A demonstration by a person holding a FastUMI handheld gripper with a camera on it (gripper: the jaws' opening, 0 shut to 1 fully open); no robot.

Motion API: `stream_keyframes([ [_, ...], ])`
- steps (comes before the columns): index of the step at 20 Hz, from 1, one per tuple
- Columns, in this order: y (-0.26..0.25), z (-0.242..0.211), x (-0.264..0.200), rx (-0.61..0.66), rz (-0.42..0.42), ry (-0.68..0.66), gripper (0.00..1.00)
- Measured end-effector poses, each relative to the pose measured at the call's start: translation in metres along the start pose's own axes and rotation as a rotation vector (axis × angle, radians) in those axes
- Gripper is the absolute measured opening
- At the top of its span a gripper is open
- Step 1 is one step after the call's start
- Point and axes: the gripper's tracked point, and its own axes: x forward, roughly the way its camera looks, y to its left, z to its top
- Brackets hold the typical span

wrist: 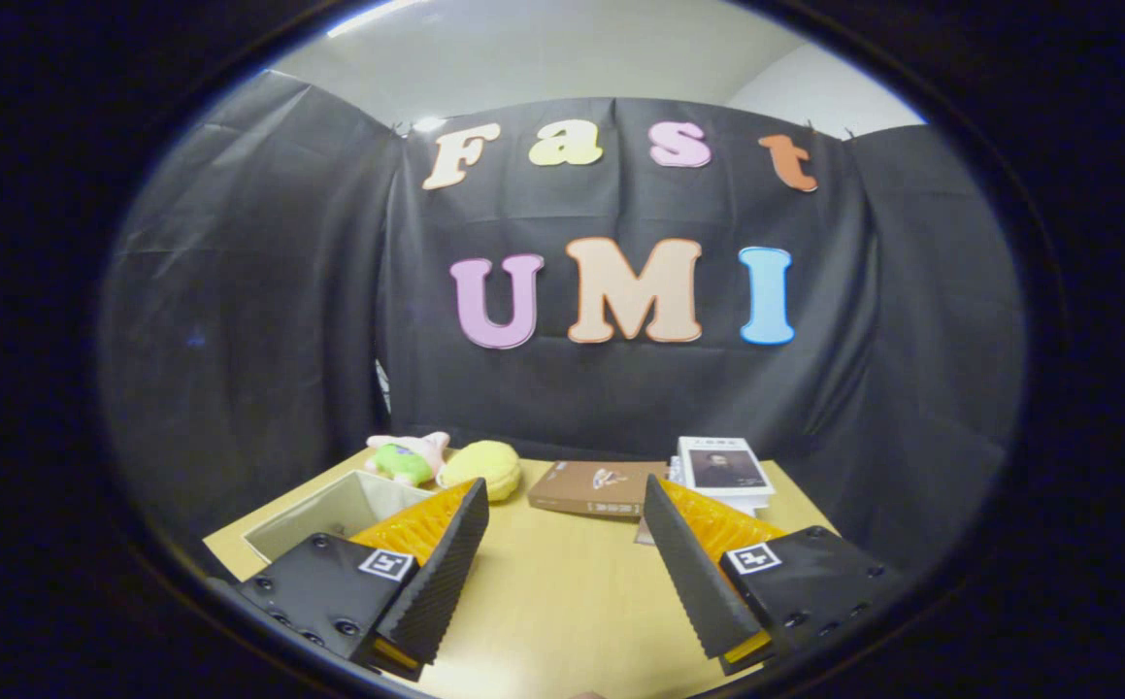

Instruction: Open the storage box then place both shoes into the box .Put the left shoe in first, then the right shoe, with the right side of both shoes facing outward in a uniform manner.

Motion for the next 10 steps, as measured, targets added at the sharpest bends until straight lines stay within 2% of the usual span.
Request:
stream_keyframes([
  [10, -0.079, 0.015, -0.013, 0.038, -0.135, -0.065, 1.0],
])
